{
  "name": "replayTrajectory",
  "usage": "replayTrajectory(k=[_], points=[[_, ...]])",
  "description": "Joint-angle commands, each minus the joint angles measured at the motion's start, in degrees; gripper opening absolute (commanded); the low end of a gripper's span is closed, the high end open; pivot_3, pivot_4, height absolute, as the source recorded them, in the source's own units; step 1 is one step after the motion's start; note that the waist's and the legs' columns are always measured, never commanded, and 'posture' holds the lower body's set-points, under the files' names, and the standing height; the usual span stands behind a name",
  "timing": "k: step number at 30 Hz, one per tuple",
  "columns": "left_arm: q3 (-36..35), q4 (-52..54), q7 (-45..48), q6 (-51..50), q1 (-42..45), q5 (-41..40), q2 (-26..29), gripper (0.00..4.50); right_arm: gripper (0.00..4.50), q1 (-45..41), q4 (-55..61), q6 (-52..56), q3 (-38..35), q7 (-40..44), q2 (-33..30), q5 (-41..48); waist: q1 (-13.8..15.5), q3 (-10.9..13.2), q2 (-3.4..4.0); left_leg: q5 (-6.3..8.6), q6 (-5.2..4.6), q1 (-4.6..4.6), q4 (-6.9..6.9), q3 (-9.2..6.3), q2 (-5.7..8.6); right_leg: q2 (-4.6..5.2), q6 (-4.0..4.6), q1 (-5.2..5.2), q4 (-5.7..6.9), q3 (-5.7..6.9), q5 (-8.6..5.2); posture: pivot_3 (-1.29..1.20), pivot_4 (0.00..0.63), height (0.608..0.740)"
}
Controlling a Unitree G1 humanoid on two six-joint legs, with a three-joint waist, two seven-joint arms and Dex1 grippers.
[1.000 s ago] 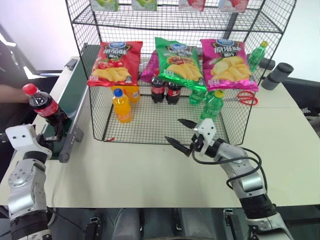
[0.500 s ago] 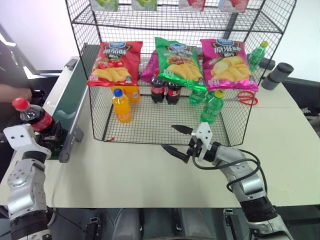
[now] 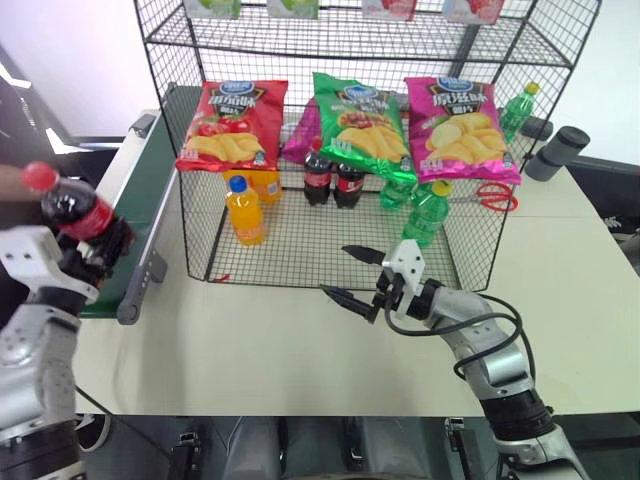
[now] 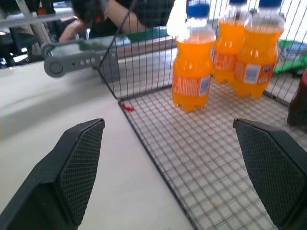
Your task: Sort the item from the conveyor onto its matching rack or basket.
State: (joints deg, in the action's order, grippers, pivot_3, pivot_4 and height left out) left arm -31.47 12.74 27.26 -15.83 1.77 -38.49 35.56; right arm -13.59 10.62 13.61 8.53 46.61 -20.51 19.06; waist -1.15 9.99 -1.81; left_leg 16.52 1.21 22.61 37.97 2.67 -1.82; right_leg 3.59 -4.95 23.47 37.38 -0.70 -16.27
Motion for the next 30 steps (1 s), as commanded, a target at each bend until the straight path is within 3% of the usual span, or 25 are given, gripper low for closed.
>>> replayTrajectory(k=[1, 3, 7, 13, 20, 29, 30], points=[[0.6, 11.5, 6.9, -9.7, -2.9, -10.9, 5.4, 2.85, 4.50, -2.0, 5.1, 3.2, -1.4, 1.1, -0.3, 4.6, -0.1, 0.0, 0.05, 0.00, 0.00, -0.01, -0.04, 0.00, 0.01, 0.01, 0.00, -0.01, -0.06, 0.00, 0.00, 0.00, 0.150, 0.740], [3.5, 15.0, 8.5, -13.6, -3.3, -13.8, 7.5, 2.85, 4.50, -3.3, 6.9, 7.0, -1.9, 1.5, -0.3, 8.3, -0.1, 0.0, 0.16, 0.00, 0.00, -0.03, -0.09, 0.01, 0.01, 0.02, 0.00, -0.02, -0.10, 0.00, 0.00, 0.00, 0.150, 0.740], [12.8, 17.9, 11.9, -16.8, -2.4, -11.2, 9.3, 2.85, 4.50, -5.5, 10.9, 15.0, -2.2, 1.1, -0.6, 14.5, 0.0, 0.1, 0.17, -0.01, -0.01, -0.06, -0.09, 0.00, 0.01, 0.00, 0.06, -0.02, -0.03, 0.02, -0.03, 0.00, 0.150, 0.740], [24.7, 14.9, 15.3, -14.6, 2.8, -4.7, 5.3, 2.85, 4.50, -7.6, 14.1, 22.1, -0.9, -3.5, 1.0, 17.7, 0.1, 0.1, 0.17, -0.02, -0.02, -0.05, -0.08, 0.01, 0.03, -0.02, 0.17, -0.02, -0.04, 0.02, -0.09, 0.00, 0.150, 0.740], [31.5, 11.2, 20.0, -14.0, 9.8, -1.0, 1.9, 2.85, 4.50, -8.4, 14.8, 27.1, 0.3, -7.7, 5.1, 21.2, 0.1, 0.1, 0.17, -0.02, -0.04, -0.03, -0.07, 0.03, 0.05, -0.09, 0.01, -0.02, -0.04, 0.01, 0.00, 0.00, 0.150, 0.740], [34.6, 10.5, 23.5, -14.3, 12.2, 1.9, 0.3, 2.85, 4.50, -9.1, 12.8, 28.0, 1.9, -9.0, 6.9, 20.3, 0.2, 0.1, 0.17, -0.03, -0.06, -0.01, -0.01, 0.05, 0.06, -0.21, -0.02, -0.02, -0.02, 0.01, 0.01, 0.00, 0.150, 0.740], [34.5, 10.6, 23.5, -14.3, 12.2, 2.0, 0.2, 2.85, 3.95, -9.0, 12.7, 28.0, 1.9, -9.0, 7.0, 20.3, 0.2, 0.1, 0.17, -0.03, -0.06, -0.01, -0.01, 0.05, 0.05, -0.23, -0.03, -0.02, -0.02, 0.00, 0.01, 0.00, 0.150, 0.740]])
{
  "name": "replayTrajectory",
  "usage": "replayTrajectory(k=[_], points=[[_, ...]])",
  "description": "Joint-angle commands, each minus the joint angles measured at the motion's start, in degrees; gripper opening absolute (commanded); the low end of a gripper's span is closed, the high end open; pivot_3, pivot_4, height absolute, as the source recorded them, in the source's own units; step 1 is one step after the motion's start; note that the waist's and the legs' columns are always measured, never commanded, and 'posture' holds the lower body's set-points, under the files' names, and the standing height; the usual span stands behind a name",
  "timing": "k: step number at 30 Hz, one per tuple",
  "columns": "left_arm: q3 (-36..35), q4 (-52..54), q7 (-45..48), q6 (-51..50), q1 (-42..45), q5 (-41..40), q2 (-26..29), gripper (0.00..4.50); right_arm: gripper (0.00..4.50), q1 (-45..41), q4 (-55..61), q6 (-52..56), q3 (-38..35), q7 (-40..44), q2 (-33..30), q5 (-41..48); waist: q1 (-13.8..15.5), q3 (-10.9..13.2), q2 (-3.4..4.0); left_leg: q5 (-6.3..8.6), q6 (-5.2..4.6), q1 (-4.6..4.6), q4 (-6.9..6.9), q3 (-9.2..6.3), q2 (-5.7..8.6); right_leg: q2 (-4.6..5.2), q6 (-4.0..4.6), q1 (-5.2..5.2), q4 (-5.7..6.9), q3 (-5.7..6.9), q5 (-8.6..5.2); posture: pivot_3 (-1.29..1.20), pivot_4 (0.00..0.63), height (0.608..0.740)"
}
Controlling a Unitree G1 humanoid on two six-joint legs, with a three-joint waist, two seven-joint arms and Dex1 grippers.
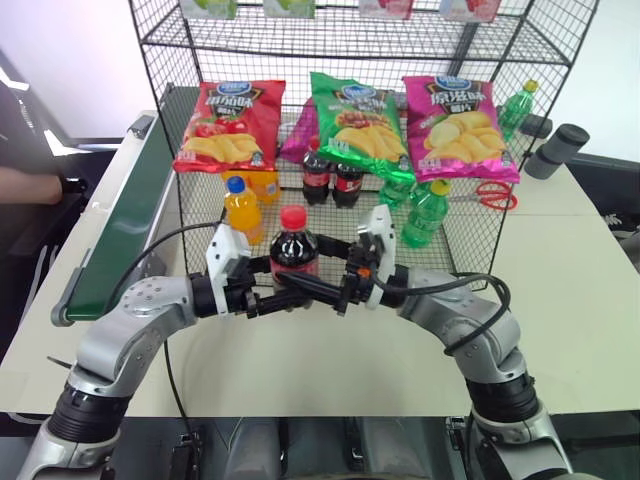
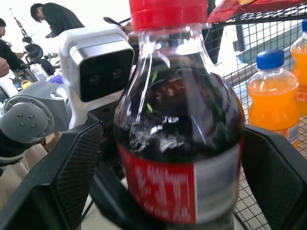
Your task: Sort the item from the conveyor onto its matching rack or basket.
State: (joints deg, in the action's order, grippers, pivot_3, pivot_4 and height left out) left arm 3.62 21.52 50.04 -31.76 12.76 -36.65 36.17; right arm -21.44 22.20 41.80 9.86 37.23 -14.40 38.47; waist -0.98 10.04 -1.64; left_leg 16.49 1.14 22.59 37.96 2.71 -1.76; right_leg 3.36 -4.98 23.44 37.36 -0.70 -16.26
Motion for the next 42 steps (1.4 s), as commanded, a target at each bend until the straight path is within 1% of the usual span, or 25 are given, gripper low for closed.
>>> replayTrajectory(k=[1, 2, 3, 5, 8, 10, 11, 12, 17, 21, 24, 28, 34, 38, 42], points=[[-0.6, 1.9, 0.8, 1.5, 1.1, 0.2, -0.5, 2.85, 3.55, -1.2, 1.2, -0.2, 0.6, 0.4, 1.0, 1.0, 0.0, 0.0, 0.00, 0.00, 0.00, 0.01, 0.01, 0.00, 0.00, -0.01, 0.00, 0.00, 0.00, 0.00, 0.00, 0.00, 0.150, 0.740], [-0.7, 2.0, 0.8, 1.4, 1.1, 0.3, -0.6, 2.85, 3.15, -1.1, 1.2, -0.2, 0.6, 0.3, 1.0, 1.1, 0.0, 0.0, 0.00, 0.00, 0.00, 0.01, 0.02, 0.00, 0.00, -0.02, 0.00, 0.00, 0.00, 0.00, 0.00, 0.00, 0.150, 0.740], [-0.7, 2.1, 0.8, 1.3, 1.1, 0.4, -0.7, 2.85, 3.02, -1.1, 1.2, -0.2, 0.6, 0.3, 1.1, 1.1, 0.0, 0.0, 0.00, 0.00, 0.00, 0.01, 0.02, 0.00, -0.01, -0.03, -0.01, 0.00, 0.01, 0.00, 0.00, 0.00, 0.150, 0.740], [-0.6, 2.2, 0.7, 1.2, 1.0, 0.4, -0.8, 2.85, 3.02, -1.1, 1.3, -0.5, 0.7, 0.4, 1.2, 1.0, 0.0, 0.0, 0.00, 0.00, 0.00, 0.01, 0.03, -0.01, -0.02, -0.06, -0.01, 0.00, 0.01, 0.00, 0.00, 0.00, 0.150, 0.740], [-1.6, 2.0, 0.1, -1.4, 1.4, -1.9, -1.4, 2.85, 3.02, -1.3, 1.2, -1.2, 0.9, 0.3, 1.2, 0.2, 0.0, 0.0, 0.00, 0.00, 0.00, 0.00, 0.03, -0.01, -0.03, -0.08, -0.01, 0.00, 0.03, 0.00, 0.00, 0.00, 0.150, 0.740], [-2.1, 1.8, 0.1, -2.7, 1.6, -2.8, -1.4, 3.89, 3.02, -1.4, 1.0, -1.5, 0.9, 0.2, 1.3, -0.2, 0.0, 0.0, 0.00, 0.00, 0.00, 0.01, 0.04, -0.02, -0.03, -0.10, -0.01, 0.00, 0.04, -0.01, 0.00, 0.00, 0.150, 0.740], [-2.2, 1.9, 0.2, -2.4, 1.4, -2.3, -1.1, 4.26, 3.02, -1.5, 0.8, -1.9, 0.8, 0.1, 1.3, -0.7, 0.0, 0.0, 0.00, 0.00, 0.00, 0.01, 0.04, -0.02, -0.04, -0.11, -0.01, 0.00, 0.04, -0.01, 0.00, 0.00, 0.150, 0.740], [-2.3, 1.9, 0.0, -1.8, 1.1, -1.2, -0.7, 4.45, 3.02, -1.6, 0.5, -2.6, 0.7, 0.0, 1.4, -1.3, 0.0, 0.0, -0.01, 0.00, -0.01, 0.00, 0.05, -0.02, -0.04, -0.12, -0.01, 0.00, 0.06, -0.01, 0.00, 0.00, 0.150, 0.740], [-3.8, 1.2, 0.3, 0.5, -2.0, 2.1, 1.9, 4.45, 3.02, -2.1, -1.7, -7.8, -0.5, -1.9, 2.0, -5.9, -0.1, 0.0, 0.00, 0.00, 0.00, -0.01, 0.05, -0.01, -0.06, -0.15, -0.01, 0.02, 0.09, -0.03, 0.00, 0.00, 0.150, 0.740], [-7.9, -0.6, 0.1, 3.2, -8.3, 4.9, 4.7, 4.45, 3.02, -3.2, -6.8, -16.0, -2.1, -5.2, 2.1, -12.9, -0.2, 0.0, 0.00, 0.00, 0.00, -0.02, 0.05, 0.00, -0.06, -0.15, -0.01, 0.02, 0.09, -0.04, 0.00, 0.00, 0.150, 0.740], [-11.6, -2.0, -0.9, 5.8, -12.3, 5.3, 4.0, 4.45, 3.02, -3.3, -12.8, -25.1, -0.8, -7.0, 2.3, -20.0, -0.1, 0.0, 0.00, 0.00, 0.00, -0.03, 0.05, 0.00, -0.07, -0.14, 0.00, 0.04, 0.10, -0.04, -0.01, 0.00, 0.150, 0.740], [-13.6, -2.9, -3.7, 9.5, -13.7, 6.6, 1.1, 4.45, 3.02, -2.9, -23.9, -38.5, -1.2, -11.2, 6.3, -26.2, 0.0, 0.0, 0.00, 0.00, 0.00, -0.02, 0.05, 0.01, -0.06, -0.10, 0.00, 0.02, 0.09, -0.03, 0.00, 0.00, 0.150, 0.740], [-13.8, -2.1, -5.7, 10.9, -13.4, 6.6, -1.8, 4.45, 3.02, -6.4, -40.4, -51.5, -3.8, -16.4, 11.3, -30.3, -0.2, 0.0, 0.02, 0.00, 0.01, -0.03, 0.05, 0.03, -0.06, -0.06, -0.01, 0.03, 0.13, -0.05, 0.00, 0.00, 0.150, 0.740], [-13.6, -0.7, -6.2, 11.6, -13.2, 6.1, -3.0, 4.45, 3.02, -10.8, -50.8, -57.8, -5.7, -19.6, 13.1, -31.7, -0.3, 0.0, 0.02, -0.01, 0.02, -0.04, 0.05, 0.04, -0.06, -0.03, -0.01, 0.04, 0.16, -0.05, 0.00, 0.00, 0.150, 0.740], [-13.3, 0.1, -6.9, 12.4, -12.9, 6.5, -4.0, 4.45, 3.02, -13.9, -58.1, -62.0, -7.0, -20.0, 14.0, -32.3, -0.9, 0.0, 0.02, -0.01, 0.03, -0.05, 0.04, 0.04, -0.07, -0.03, -0.01, 0.04, 0.18, -0.05, 0.00, 0.00, 0.150, 0.740]])
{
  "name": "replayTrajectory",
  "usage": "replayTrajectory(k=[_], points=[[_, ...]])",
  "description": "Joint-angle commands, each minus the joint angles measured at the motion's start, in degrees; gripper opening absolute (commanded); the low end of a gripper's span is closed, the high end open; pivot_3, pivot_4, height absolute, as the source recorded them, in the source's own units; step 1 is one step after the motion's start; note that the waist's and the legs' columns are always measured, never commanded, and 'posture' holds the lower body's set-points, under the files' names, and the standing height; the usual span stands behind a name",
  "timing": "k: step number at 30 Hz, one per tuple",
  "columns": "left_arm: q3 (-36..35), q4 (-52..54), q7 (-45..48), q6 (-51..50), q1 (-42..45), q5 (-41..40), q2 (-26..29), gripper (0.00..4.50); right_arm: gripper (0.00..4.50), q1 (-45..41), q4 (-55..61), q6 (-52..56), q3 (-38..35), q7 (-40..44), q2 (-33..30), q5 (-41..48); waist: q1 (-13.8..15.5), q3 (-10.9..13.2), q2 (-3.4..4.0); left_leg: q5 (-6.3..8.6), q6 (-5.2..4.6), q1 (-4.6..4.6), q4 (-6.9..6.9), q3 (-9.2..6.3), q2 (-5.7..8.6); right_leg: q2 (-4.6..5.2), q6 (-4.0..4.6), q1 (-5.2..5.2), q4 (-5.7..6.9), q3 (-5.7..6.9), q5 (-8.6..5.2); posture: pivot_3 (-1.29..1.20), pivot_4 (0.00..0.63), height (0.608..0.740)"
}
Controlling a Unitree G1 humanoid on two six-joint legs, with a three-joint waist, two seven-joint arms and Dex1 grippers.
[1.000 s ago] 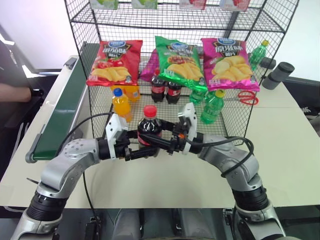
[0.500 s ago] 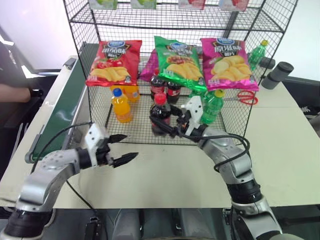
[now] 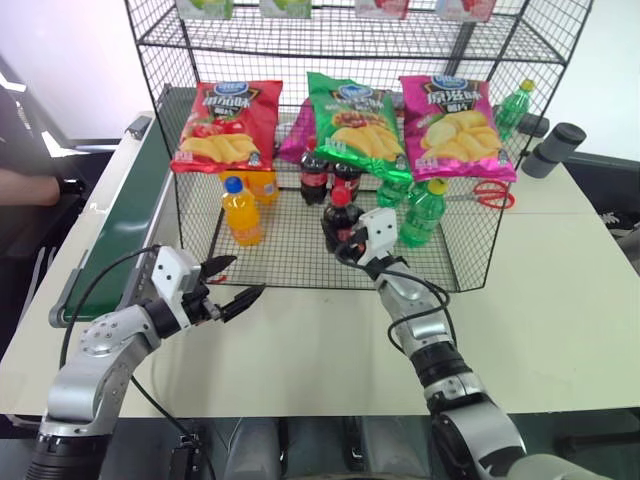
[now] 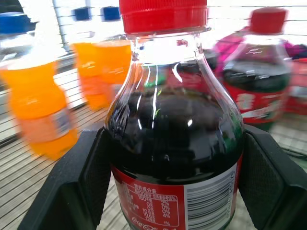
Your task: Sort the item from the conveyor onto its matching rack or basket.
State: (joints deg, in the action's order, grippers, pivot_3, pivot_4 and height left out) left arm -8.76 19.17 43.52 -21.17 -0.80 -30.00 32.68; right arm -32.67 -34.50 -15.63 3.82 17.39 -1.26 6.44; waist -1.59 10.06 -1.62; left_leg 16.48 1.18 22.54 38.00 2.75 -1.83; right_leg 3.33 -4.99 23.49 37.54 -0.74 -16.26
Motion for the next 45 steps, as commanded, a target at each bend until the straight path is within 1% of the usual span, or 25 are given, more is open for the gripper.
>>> replayTrajectory(k=[1, 7, 13, 15, 16, 21, 25, 27, 29, 33, 36, 40, 43, 45], points=[[-0.9, 2.5, -0.6, 2.1, 0.8, 0.0, -0.7, 4.45, 3.02, -3.2, -2.9, -5.4, -1.2, -0.2, 1.0, -0.4, -0.4, 0.0, 0.00, 0.00, 0.00, 0.00, -0.01, 0.00, 0.00, 0.00, 0.00, 0.00, 0.00, 0.00, 0.00, 0.00, 0.150, 0.740], [0.2, 2.9, -1.2, 1.9, 1.5, 0.3, -1.4, 4.45, 3.02, -6.4, -11.8, -9.5, -2.5, -0.1, 1.9, -0.7, -1.1, 0.0, 0.01, 0.00, 0.00, -0.01, -0.01, 0.01, 0.01, 0.04, 0.00, -0.02, 0.01, 0.00, 0.00, 0.00, 0.150, 0.740], [0.6, 2.8, -1.1, 1.8, 2.0, 0.2, -1.4, 4.45, 3.02, -7.6, -14.5, -9.9, -3.5, 1.4, 2.3, 0.1, -1.1, 0.0, 0.01, 0.00, 0.01, -0.04, -0.01, 0.01, 0.01, 0.04, 0.00, -0.02, 0.07, -0.01, 0.00, 0.00, 0.150, 0.740], [0.8, 2.6, -1.0, 1.8, 2.3, 0.3, -1.4, 4.50, 4.04, -7.4, -14.1, -9.6, -3.7, 2.4, 2.3, 0.5, -1.1, 0.0, 0.02, 0.00, 0.01, -0.04, -0.01, 0.01, 0.01, 0.05, 0.00, -0.01, 0.07, -0.01, 0.00, 0.00, 0.150, 0.740], [0.9, 2.5, -1.0, 1.8, 2.4, 0.3, -1.4, 4.50, 4.47, -7.3, -13.6, -9.6, -3.8, 2.8, 2.3, 0.5, -1.1, 0.0, 0.02, 0.00, 0.01, -0.04, 0.00, 0.01, 0.00, 0.05, 0.00, -0.01, 0.07, -0.01, 0.00, 0.00, 0.150, 0.740], [1.2, 2.3, -0.9, 1.9, 2.8, 0.4, -1.5, 4.50, 4.47, -5.3, -8.9, -9.7, -3.1, 4.4, 1.1, -0.5, -1.1, 0.0, 0.02, 0.00, 0.02, -0.05, -0.01, 0.01, 0.01, 0.07, 0.00, -0.02, 0.08, -0.01, 0.00, 0.00, 0.150, 0.740], [1.1, 2.4, -1.3, 1.0, 3.0, 0.6, -1.3, 4.50, 4.47, -0.4, 1.0, -5.7, -2.5, 7.7, -2.5, 0.3, -0.9, 0.0, 0.02, 0.00, 0.02, -0.05, -0.01, 0.00, 0.03, 0.12, 0.00, -0.03, 0.08, 0.00, 0.00, 0.00, 0.150, 0.740], [1.0, 2.6, -1.9, 0.1, 3.0, 0.6, -1.1, 4.50, 4.47, 2.2, 6.3, -2.3, -2.5, 10.0, -4.4, 1.6, -0.9, 0.0, 0.02, 0.00, 0.02, -0.05, -0.01, 0.00, 0.03, 0.14, 0.00, -0.03, 0.07, -0.01, 0.00, 0.00, 0.150, 0.740], [1.0, 2.4, -2.2, -0.3, 3.1, 1.0, -0.7, 4.50, 4.47, 5.8, 13.2, 1.8, -2.1, 13.4, -7.7, 2.9, -0.9, 0.0, 0.02, 0.00, 0.02, -0.05, -0.01, 0.00, 0.03, 0.14, 0.00, -0.04, 0.07, -0.01, 0.00, 0.00, 0.150, 0.740], [0.8, 2.2, -2.3, -1.8, 3.1, 0.9, 0.2, 4.50, 4.47, 13.3, 27.4, 11.9, -2.0, 20.9, -15.5, 7.5, -0.8, 0.0, 0.06, 0.00, 0.01, -0.05, -0.01, -0.01, 0.03, 0.14, 0.00, -0.04, 0.07, -0.01, 0.00, 0.00, 0.150, 0.740], [0.7, 1.4, -2.0, -1.9, 3.2, 1.2, 0.8, 4.50, 4.47, 17.7, 35.3, 17.7, -3.8, 24.0, -20.8, 10.9, -0.9, 0.0, 0.10, 0.01, 0.00, -0.07, -0.02, -0.02, 0.02, 0.14, 0.00, -0.05, 0.06, -0.01, 0.00, 0.00, 0.150, 0.740], [-0.4, -0.5, -0.9, -1.1, 3.6, 1.9, 2.2, 4.50, 4.47, 23.5, 44.2, 25.4, -11.4, 27.9, -30.7, 17.2, -0.5, 0.0, 0.16, 0.00, 0.00, -0.11, -0.02, -0.02, 0.02, 0.13, 0.01, -0.09, 0.05, -0.01, -0.01, 0.00, 0.150, 0.740], [-1.5, -1.9, 0.1, -0.8, 3.8, 1.7, 3.4, 4.50, 4.47, 26.9, 47.4, 30.1, -17.4, 30.0, -36.7, 21.6, -0.1, 0.0, 0.17, 0.01, -0.01, -0.11, -0.01, -0.01, 0.04, 0.13, 0.01, -0.15, -0.03, 0.00, -0.01, 0.00, 0.150, 0.740], [-2.2, -2.7, 1.0, -0.5, 3.8, 1.6, 4.2, 4.50, 4.47, 29.1, 48.5, 32.0, -20.4, 31.4, -39.8, 22.9, 0.3, 0.0, 0.18, 0.01, -0.01, -0.12, -0.01, 0.00, 0.04, 0.12, 0.01, -0.16, -0.04, -0.01, -0.01, 0.00, 0.150, 0.740]])
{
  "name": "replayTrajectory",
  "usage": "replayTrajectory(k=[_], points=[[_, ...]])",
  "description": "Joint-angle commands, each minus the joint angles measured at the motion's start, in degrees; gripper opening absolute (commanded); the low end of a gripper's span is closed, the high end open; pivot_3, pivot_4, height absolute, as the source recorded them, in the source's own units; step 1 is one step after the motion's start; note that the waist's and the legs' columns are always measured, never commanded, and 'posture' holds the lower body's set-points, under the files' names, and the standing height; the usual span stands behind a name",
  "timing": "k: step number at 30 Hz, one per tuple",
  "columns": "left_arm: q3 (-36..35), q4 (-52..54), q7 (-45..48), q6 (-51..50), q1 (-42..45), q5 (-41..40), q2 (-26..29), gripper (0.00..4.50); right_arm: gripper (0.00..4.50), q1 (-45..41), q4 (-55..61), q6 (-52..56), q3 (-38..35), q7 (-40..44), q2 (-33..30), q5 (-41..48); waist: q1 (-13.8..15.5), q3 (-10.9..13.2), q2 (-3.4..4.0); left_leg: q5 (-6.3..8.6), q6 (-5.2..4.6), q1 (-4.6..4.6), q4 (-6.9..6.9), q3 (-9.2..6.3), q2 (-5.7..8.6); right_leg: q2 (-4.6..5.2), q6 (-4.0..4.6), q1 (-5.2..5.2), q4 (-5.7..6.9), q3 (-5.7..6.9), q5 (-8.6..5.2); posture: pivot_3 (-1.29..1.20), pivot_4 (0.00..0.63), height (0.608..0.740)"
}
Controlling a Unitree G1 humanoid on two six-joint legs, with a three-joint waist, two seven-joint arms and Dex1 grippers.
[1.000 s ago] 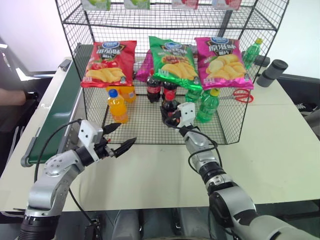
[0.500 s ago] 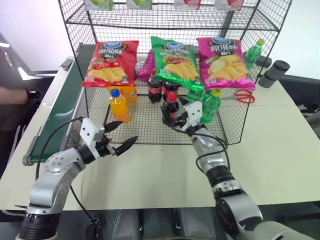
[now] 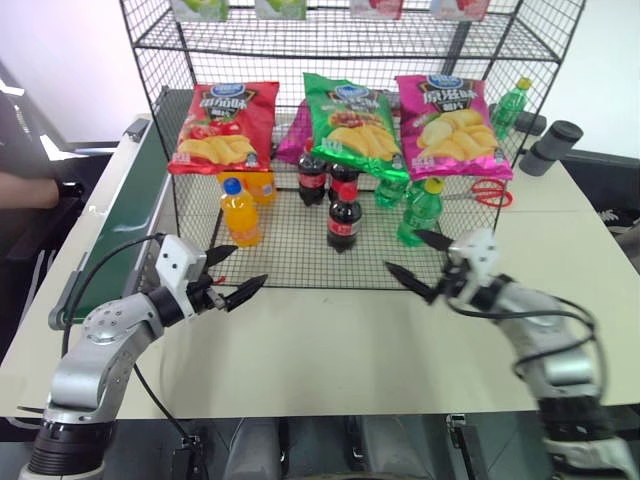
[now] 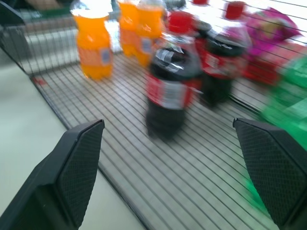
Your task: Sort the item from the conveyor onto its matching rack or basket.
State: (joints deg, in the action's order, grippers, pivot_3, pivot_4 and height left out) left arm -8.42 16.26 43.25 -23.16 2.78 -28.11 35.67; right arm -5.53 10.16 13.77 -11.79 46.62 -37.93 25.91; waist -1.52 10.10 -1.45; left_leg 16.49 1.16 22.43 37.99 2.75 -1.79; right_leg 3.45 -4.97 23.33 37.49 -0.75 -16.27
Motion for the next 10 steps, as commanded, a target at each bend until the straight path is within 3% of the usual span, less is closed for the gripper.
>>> replayTrajectory(k=[1, 10], points=[[-2.8, -0.1, 1.6, 1.6, 0.2, -0.4, 1.6, 4.50, 4.47, 2.8, 3.9, 3.1, -5.9, 2.5, -4.0, 3.9, 0.4, 0.0, -0.01, 0.00, -0.01, -0.01, -0.01, 0.00, -0.01, -0.03, 0.00, 0.00, -0.01, 0.00, 0.00, 0.00, 0.150, 0.740], [-3.9, -1.0, 3.6, 2.5, -0.4, 0.0, 3.0, 4.50, 4.47, 4.7, 4.0, 4.7, -8.2, 2.6, -5.4, 4.1, 0.8, 0.0, 0.00, 0.00, -0.02, 0.00, 0.02, 0.02, 0.00, -0.07, 0.00, -0.03, -0.03, 0.00, 0.00, 0.00, 0.150, 0.740]])
